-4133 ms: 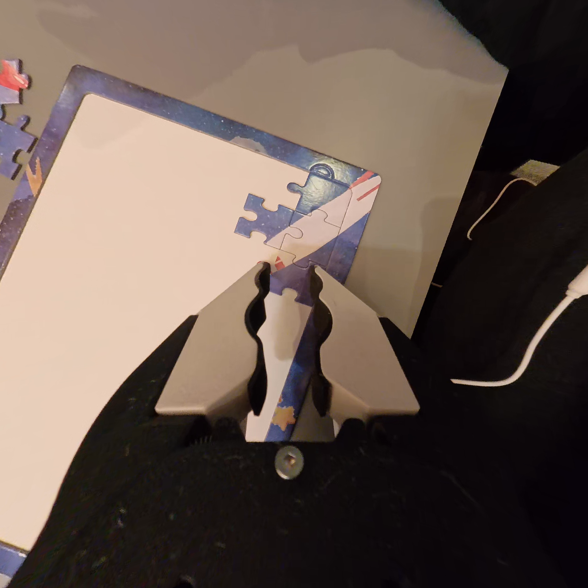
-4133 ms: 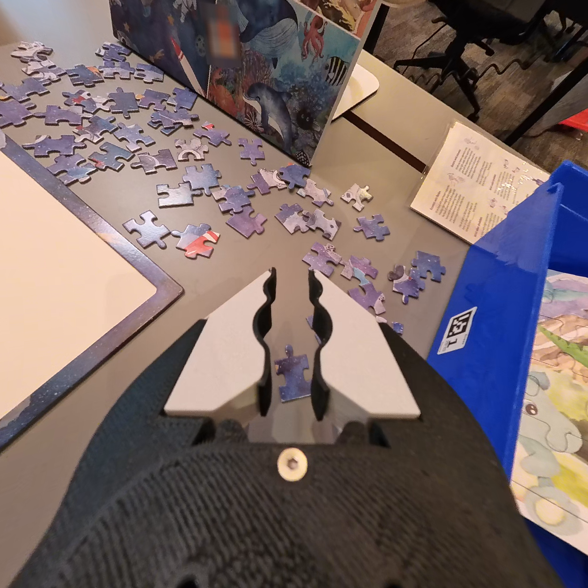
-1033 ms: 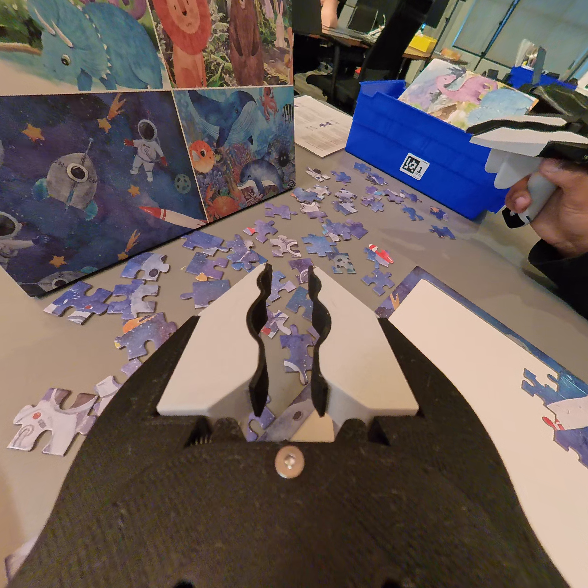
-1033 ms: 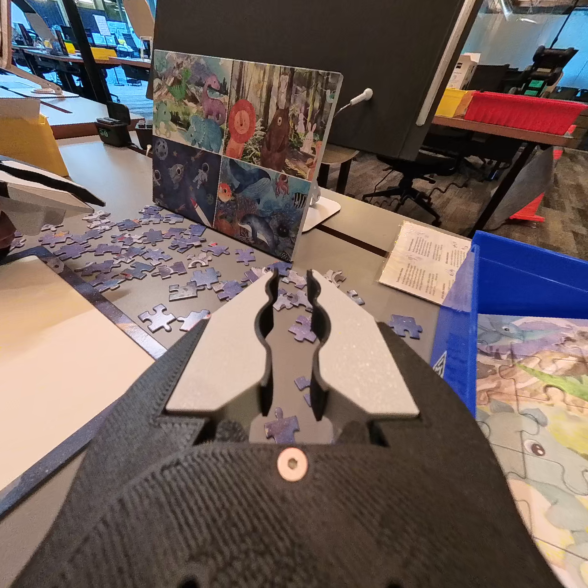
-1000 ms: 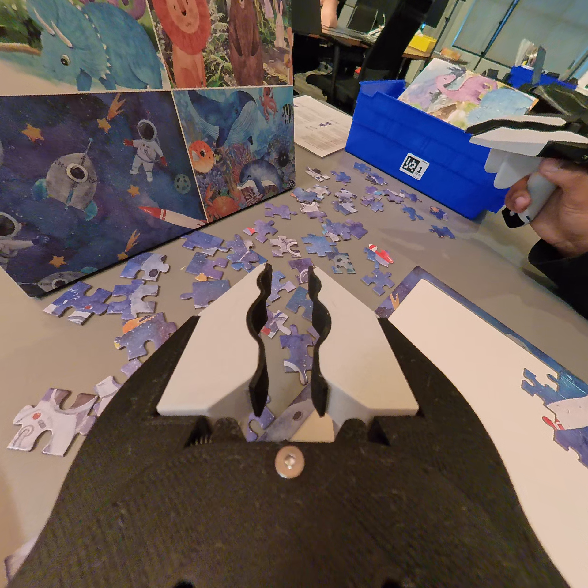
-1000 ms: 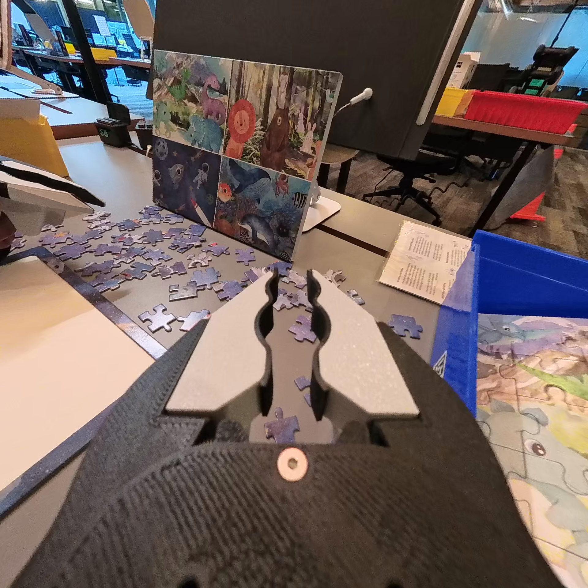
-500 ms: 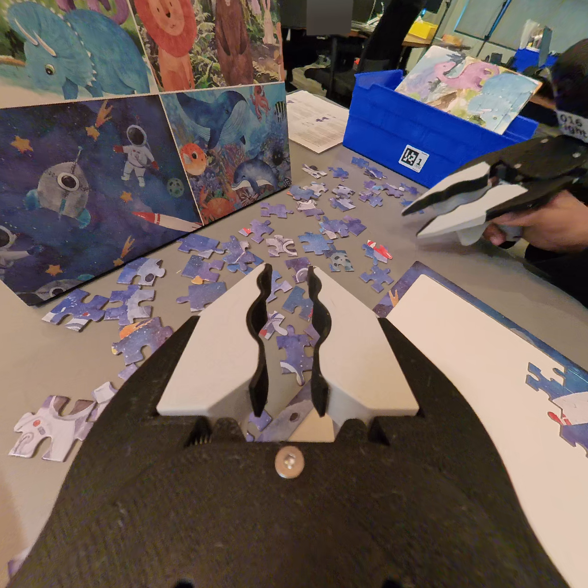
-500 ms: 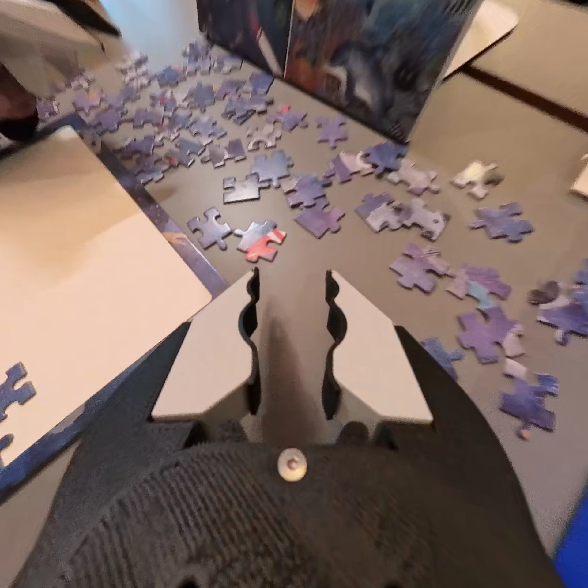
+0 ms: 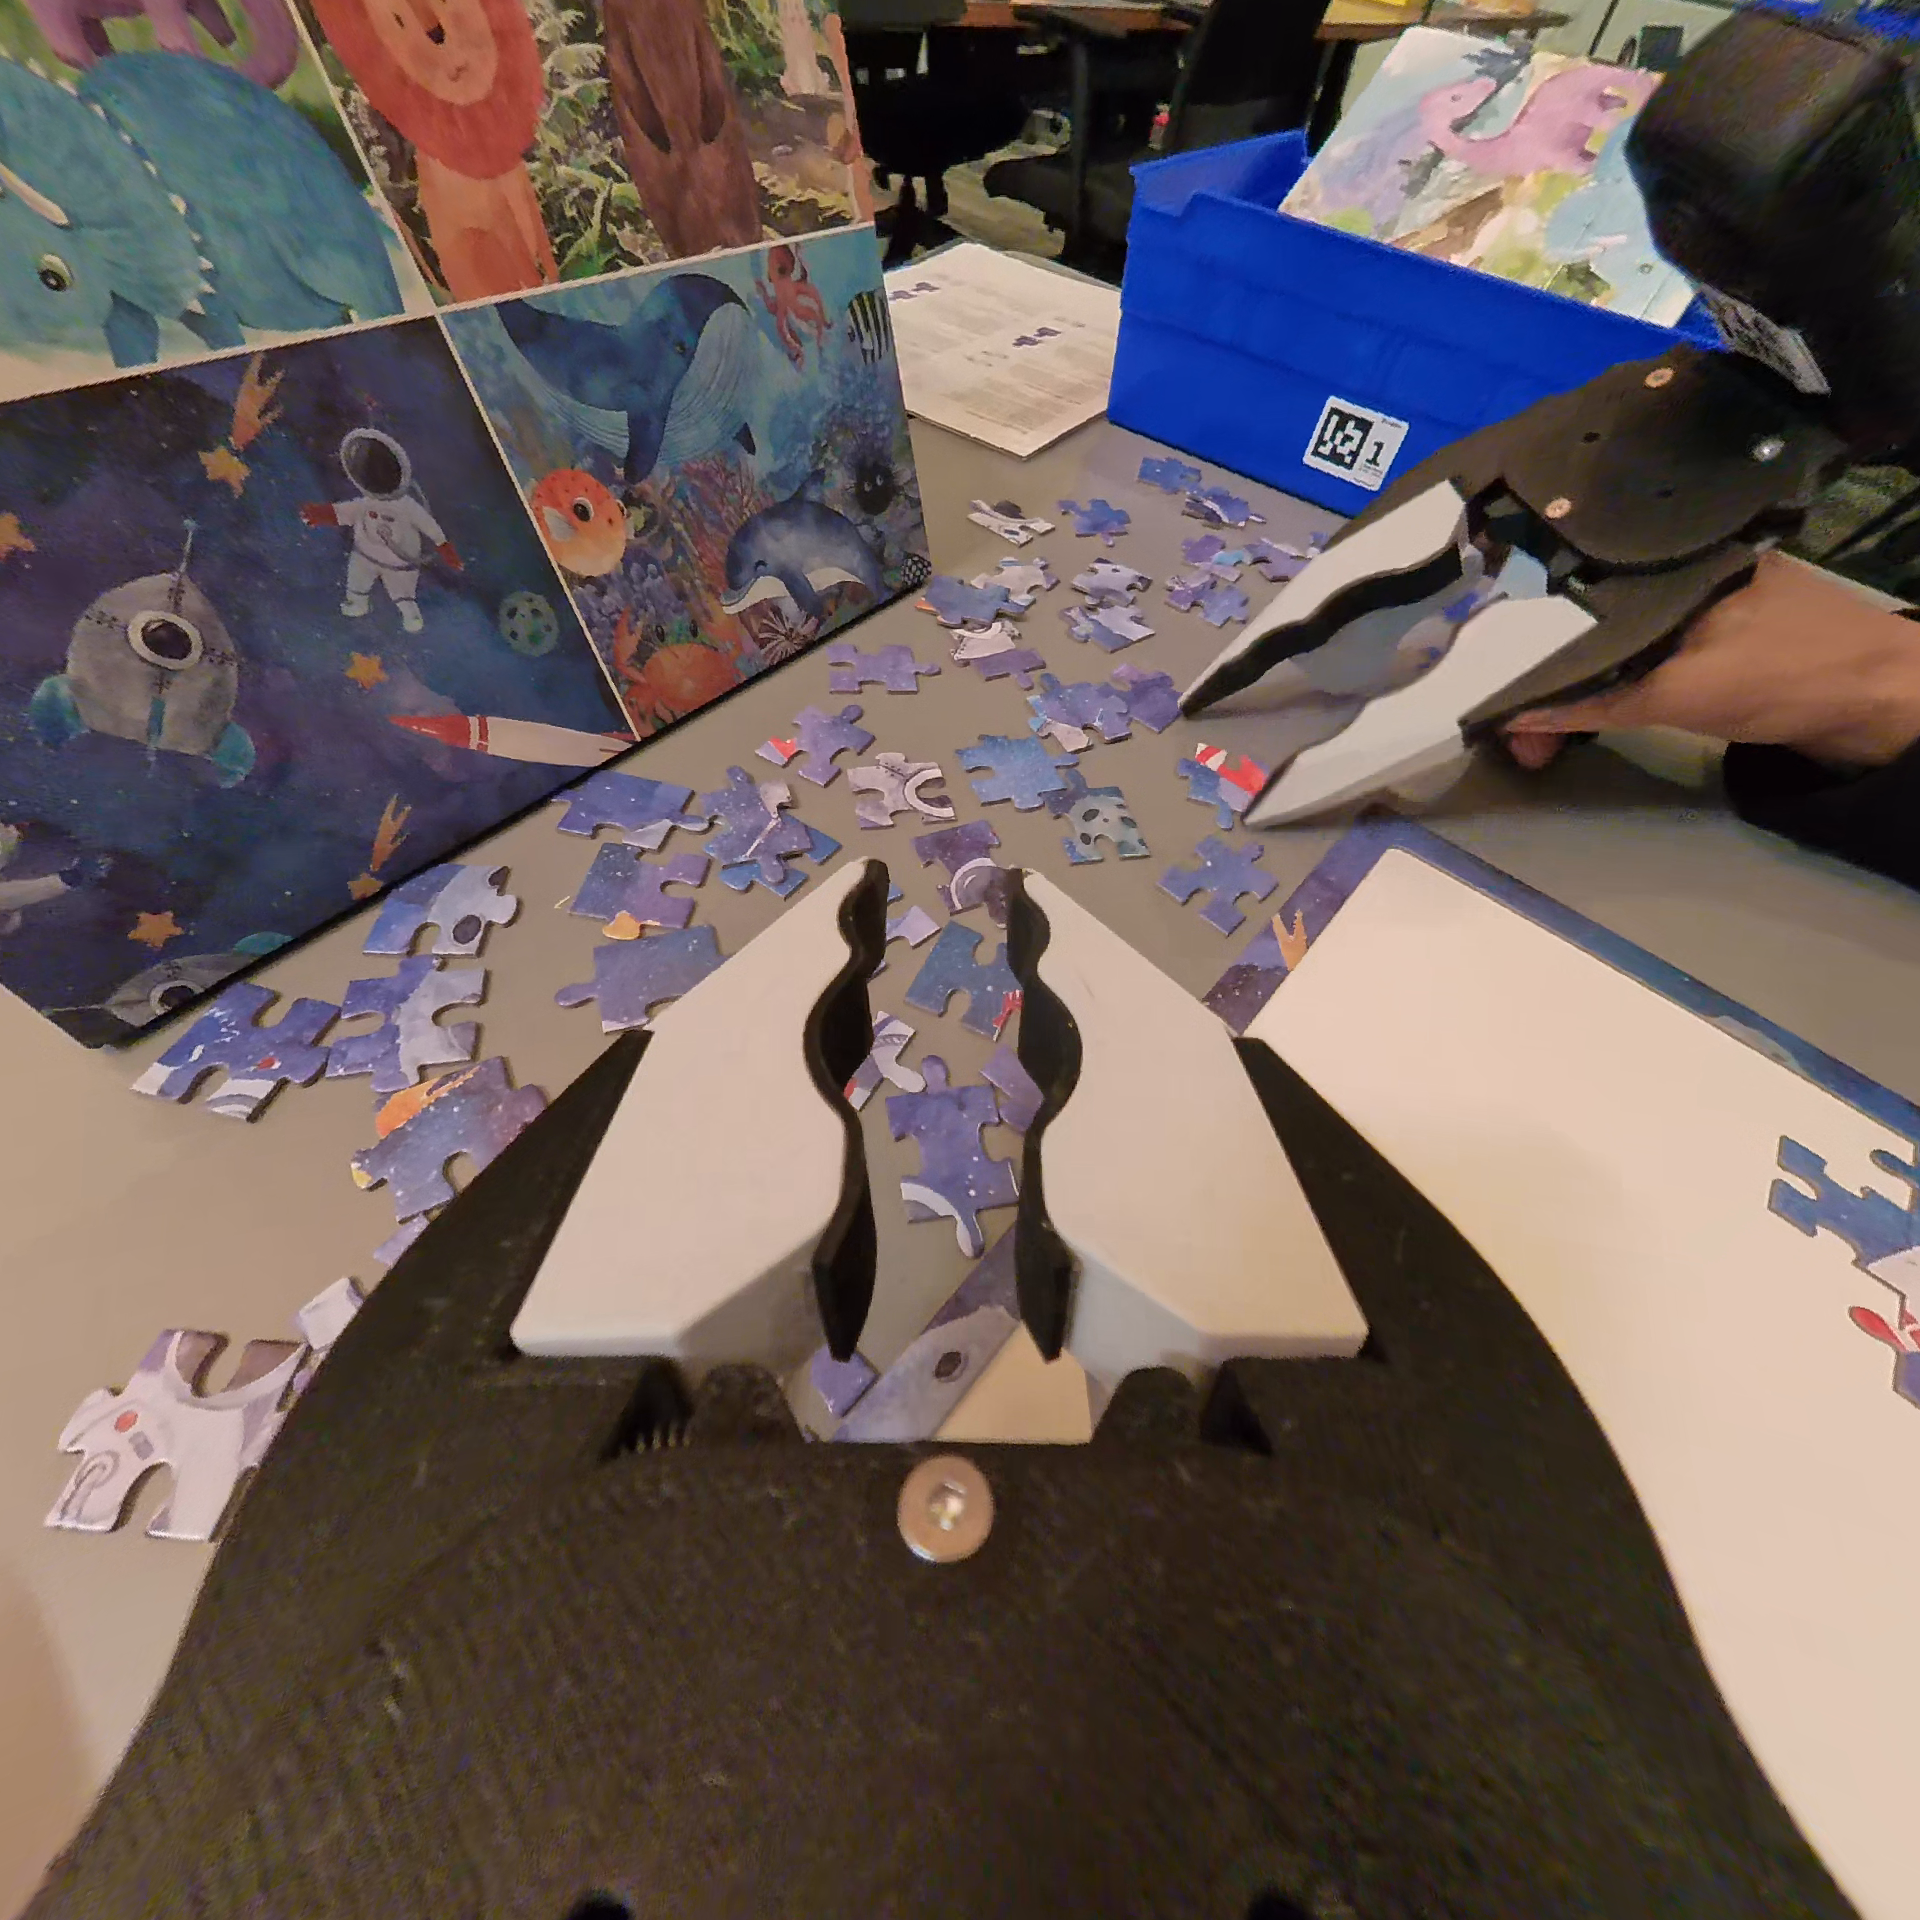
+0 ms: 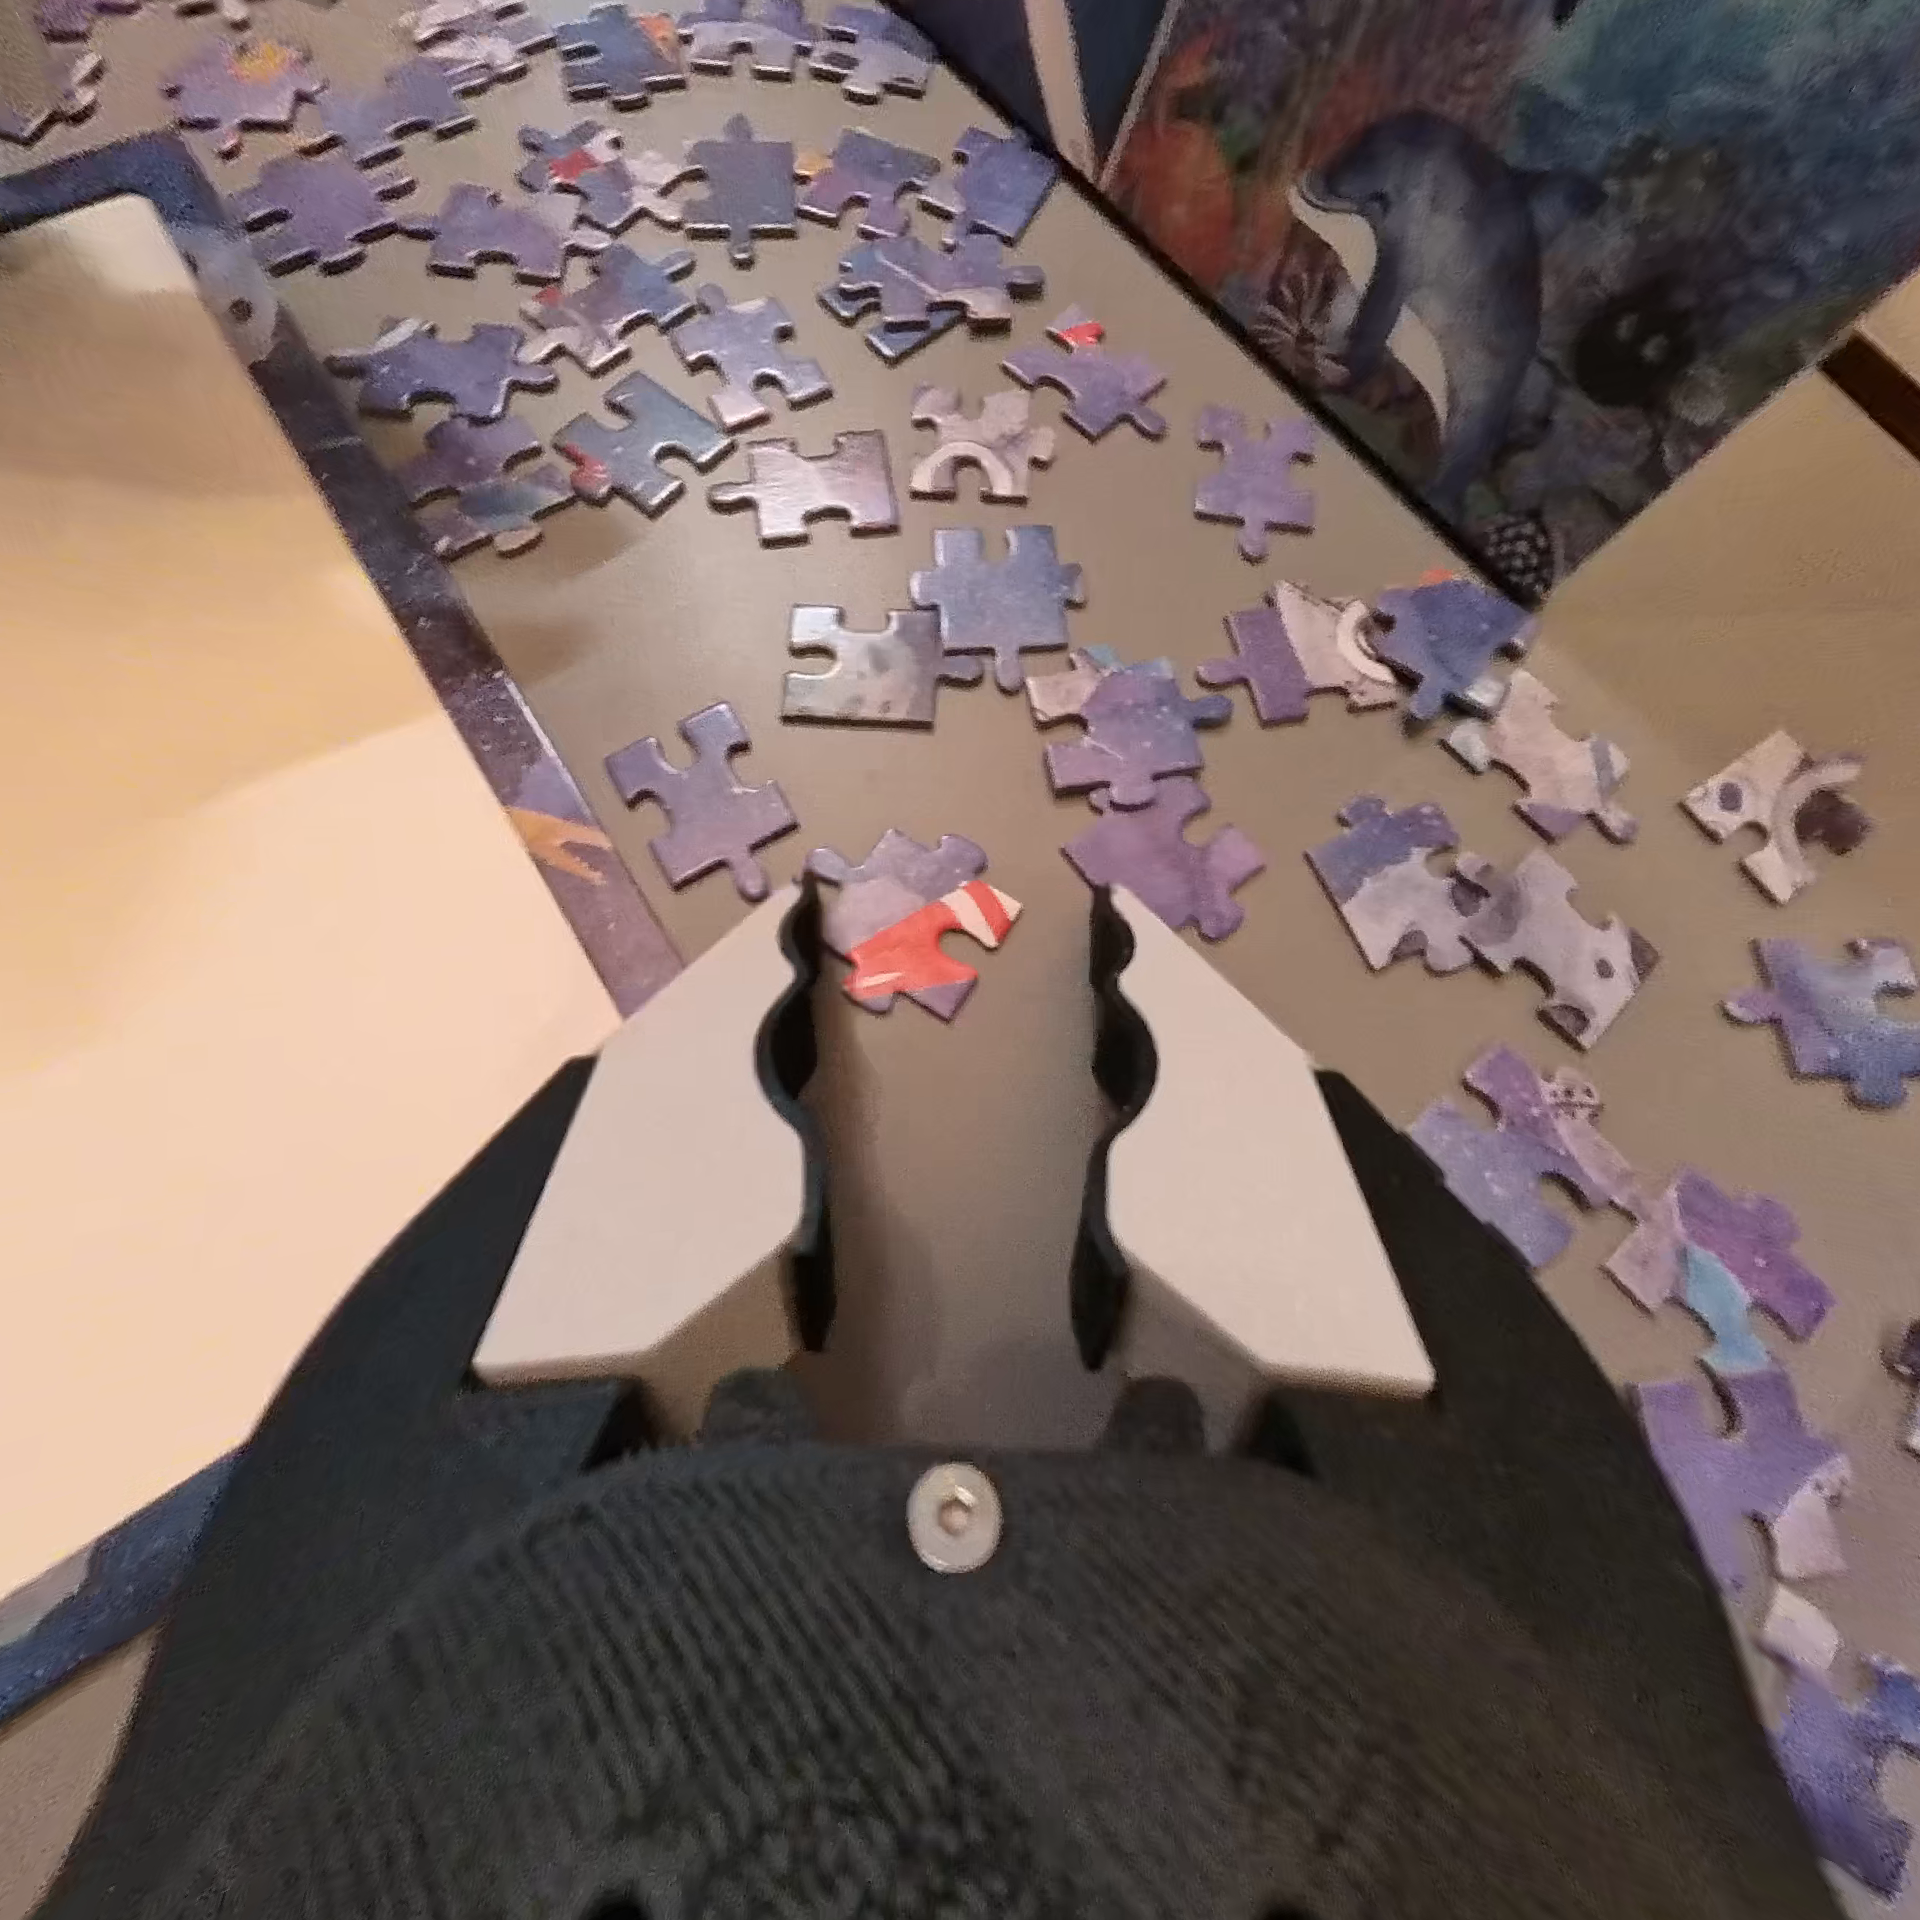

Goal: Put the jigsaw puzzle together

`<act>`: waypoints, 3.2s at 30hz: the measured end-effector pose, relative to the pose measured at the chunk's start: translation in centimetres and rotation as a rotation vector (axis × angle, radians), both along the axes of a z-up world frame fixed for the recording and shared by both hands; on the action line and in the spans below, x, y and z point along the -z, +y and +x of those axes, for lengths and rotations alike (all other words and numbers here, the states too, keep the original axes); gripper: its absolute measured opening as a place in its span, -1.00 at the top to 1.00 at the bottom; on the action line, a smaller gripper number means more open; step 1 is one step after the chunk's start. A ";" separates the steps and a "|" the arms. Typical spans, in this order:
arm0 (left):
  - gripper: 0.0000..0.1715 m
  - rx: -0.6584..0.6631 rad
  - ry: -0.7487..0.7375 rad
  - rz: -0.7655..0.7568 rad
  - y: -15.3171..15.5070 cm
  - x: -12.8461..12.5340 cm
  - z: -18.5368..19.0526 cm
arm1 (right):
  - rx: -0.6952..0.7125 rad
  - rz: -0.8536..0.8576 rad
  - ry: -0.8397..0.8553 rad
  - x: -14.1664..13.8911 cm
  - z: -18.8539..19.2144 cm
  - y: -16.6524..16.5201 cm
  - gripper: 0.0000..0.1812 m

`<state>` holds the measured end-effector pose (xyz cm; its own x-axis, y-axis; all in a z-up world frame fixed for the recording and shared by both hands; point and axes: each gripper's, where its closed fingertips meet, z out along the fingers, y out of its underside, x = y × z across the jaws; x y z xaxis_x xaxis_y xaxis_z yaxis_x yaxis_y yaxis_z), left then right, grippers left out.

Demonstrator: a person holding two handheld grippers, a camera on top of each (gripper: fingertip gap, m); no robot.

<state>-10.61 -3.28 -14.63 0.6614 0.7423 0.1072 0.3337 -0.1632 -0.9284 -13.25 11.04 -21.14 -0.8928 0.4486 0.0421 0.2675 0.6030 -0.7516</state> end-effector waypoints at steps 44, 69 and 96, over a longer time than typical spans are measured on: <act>0.73 0.026 0.007 -0.018 0.7 0.0 0.4 | 0.010 -0.056 -0.084 -0.2 1.0 1.3 0.46; 0.73 0.046 0.006 -0.027 1.3 0.1 0.7 | 0.086 -0.144 -0.086 -1.8 0.6 1.5 0.65; 0.73 0.045 0.004 -0.024 1.3 0.2 0.7 | 0.021 -0.170 -0.148 -2.1 2.6 0.2 0.61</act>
